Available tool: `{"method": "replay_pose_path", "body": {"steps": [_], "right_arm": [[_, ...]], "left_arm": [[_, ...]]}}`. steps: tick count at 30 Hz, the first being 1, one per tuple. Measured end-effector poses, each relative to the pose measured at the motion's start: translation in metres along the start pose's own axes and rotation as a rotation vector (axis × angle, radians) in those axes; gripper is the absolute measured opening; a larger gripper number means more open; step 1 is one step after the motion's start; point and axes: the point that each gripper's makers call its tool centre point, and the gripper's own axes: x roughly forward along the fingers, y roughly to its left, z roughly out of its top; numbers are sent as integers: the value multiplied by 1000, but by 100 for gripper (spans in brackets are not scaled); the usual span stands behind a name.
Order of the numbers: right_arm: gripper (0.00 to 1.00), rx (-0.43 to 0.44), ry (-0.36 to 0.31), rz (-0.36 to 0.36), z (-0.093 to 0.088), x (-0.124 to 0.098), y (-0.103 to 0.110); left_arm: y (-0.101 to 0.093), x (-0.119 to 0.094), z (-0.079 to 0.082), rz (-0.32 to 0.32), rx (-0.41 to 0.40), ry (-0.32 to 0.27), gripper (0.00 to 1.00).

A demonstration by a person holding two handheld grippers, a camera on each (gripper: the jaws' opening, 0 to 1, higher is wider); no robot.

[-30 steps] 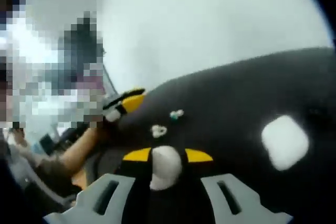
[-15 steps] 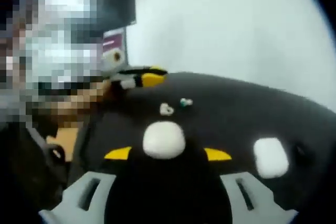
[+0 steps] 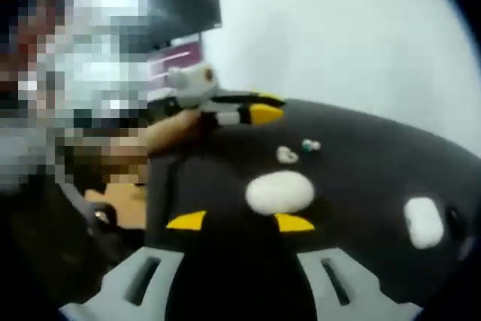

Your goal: Pick up three earphones and place each one into its charging case using tactile feedback, ensure that each earphone is properly inserted and securely positioned inside the case.

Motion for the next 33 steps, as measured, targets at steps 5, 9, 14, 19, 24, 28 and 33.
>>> {"method": "replay_pose_path", "body": {"steps": [5, 9, 14, 19, 24, 28, 33], "right_arm": [[35, -93, 67, 75, -1, 36, 20], [35, 15, -41, 82, 18, 16, 15], [32, 187, -179, -56, 37, -31, -43], [30, 213, -61, -29, 9, -10, -63], [38, 280, -43, 25, 7, 17, -60], [32, 149, -11, 35, 9, 18, -56], [32, -449, -58, -72, 20, 16, -34]], "left_arm": [[1, 0, -4, 3, -3, 13, 18], [1, 0, -3, -5, -15, 13, 18], [-14, 1, 0, -74, -24, 8, 19], [-37, 2, -7, -204, -107, 36, 20], [-50, 1, -13, -291, -141, 71, 20], [-60, 0, -12, -345, -154, 76, 20], [-85, -8, -4, -471, -154, 61, 20]]}}
